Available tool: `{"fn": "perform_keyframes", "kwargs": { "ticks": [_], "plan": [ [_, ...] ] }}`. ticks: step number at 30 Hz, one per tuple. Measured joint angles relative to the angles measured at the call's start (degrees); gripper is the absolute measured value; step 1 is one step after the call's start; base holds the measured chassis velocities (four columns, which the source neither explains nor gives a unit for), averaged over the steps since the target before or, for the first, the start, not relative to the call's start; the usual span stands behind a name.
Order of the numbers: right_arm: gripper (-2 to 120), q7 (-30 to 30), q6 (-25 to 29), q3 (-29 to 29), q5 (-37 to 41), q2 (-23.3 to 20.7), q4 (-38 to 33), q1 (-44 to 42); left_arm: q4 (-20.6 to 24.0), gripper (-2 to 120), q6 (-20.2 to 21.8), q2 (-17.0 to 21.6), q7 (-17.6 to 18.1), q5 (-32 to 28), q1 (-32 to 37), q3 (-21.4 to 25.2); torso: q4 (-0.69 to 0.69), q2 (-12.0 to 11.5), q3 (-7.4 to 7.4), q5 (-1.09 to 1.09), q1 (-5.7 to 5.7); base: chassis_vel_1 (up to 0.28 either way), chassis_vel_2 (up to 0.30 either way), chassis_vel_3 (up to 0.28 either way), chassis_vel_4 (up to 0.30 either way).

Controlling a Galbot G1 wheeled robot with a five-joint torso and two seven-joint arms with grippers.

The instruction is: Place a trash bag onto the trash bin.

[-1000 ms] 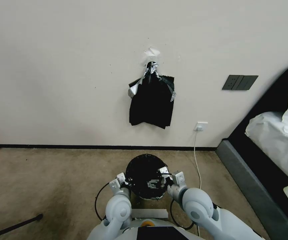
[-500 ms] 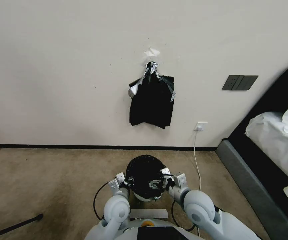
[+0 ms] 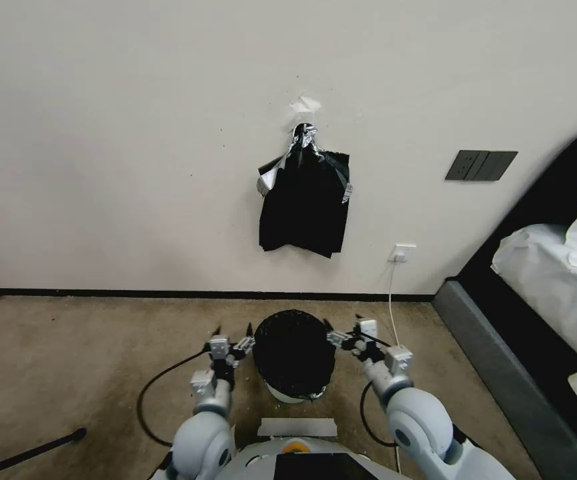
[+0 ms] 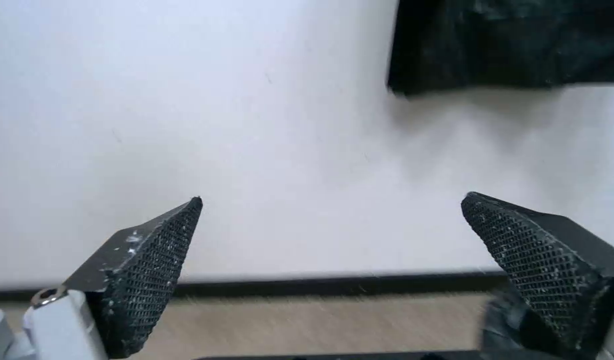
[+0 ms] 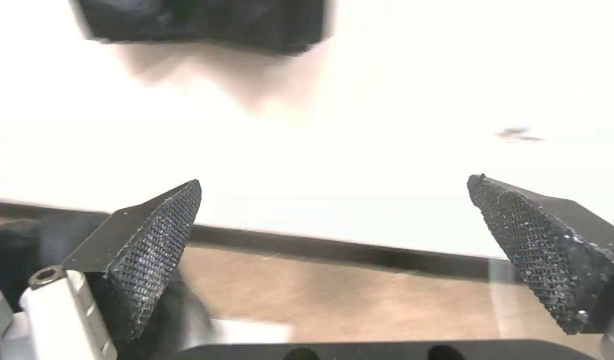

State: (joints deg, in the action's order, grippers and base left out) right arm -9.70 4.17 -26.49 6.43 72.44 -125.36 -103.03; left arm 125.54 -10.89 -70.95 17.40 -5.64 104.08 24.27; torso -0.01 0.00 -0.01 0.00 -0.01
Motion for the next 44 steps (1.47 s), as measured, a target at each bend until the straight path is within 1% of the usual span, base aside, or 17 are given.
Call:
{"fn": "perform_keyframes", "kwargs": {
  "ticks": [1,2,3,4,5,7,10,13,44],
  "plan": [
    [100,0.23,1.58,-0.35,-1.95,1.86,0.40,-1.01,0.06,100,-1.41,-0.67,-0.64,0.34,1.36,0.93,-0.01,0.00,0.00,-0.02,0.00,0.000,0.000,0.000,0.000],
    [100,0.23,1.58,-0.35,-1.95,1.86,0.40,-1.01,0.06,100,-1.41,-0.67,-0.64,0.34,1.36,0.93,-0.01,0.00,0.00,-0.02,0.00,0.000,0.000,0.000,0.000],
    [100,0.37,3.97,-0.44,-4.69,4.53,1.08,-2.17,0.06,100,-3.16,-1.35,-1.51,0.69,3.07,1.77,0.02,0.00,0.00,-0.01,0.00,0.000,0.000,0.000,0.000],
    [100,0.37,5.52,-0.40,-6.16,6.17,1.49,-2.59,-0.10,100,-4.31,-1.69,-2.01,0.89,4.08,2.20,0.01,0.00,0.00,0.00,0.00,0.000,0.000,0.000,0.000],
    [100,0.37,5.52,-0.40,-6.16,6.17,1.49,-2.59,-0.10,100,-4.31,-1.69,-2.01,0.89,4.08,2.20,0.01,0.00,0.00,0.00,0.00,0.000,0.000,0.000,0.000],
    [100,0.32,9.08,0.09,-8.95,10.30,2.07,-3.13,-1.36,100,-6.64,-2.10,-2.88,0.99,5.55,2.72,0.03,0.00,0.00,-0.01,0.00,0.000,0.000,0.000,0.000],
    [100,0.23,10.09,0.39,-9.39,11.49,2.14,-3.27,-1.83,100,-7.13,-2.11,-2.97,0.95,5.59,2.73,0.01,0.00,0.00,-0.03,0.00,0.000,0.000,0.000,0.000],
    [100,0.14,10.21,0.57,-9.41,11.66,2.15,-3.24,-1.95,100,-7.17,-2.12,-2.98,0.86,5.52,2.71,0.02,0.00,0.00,0.00,0.00,0.000,0.000,0.000,0.000],
    [100,-0.18,9.54,0.88,-8.68,11.21,2.04,-2.87,-2.01,100,-6.64,-2.07,-2.57,0.36,5.17,2.41,0.01,0.00,0.01,0.00,0.00,0.000,0.000,0.000,0.000]
  ]
}}
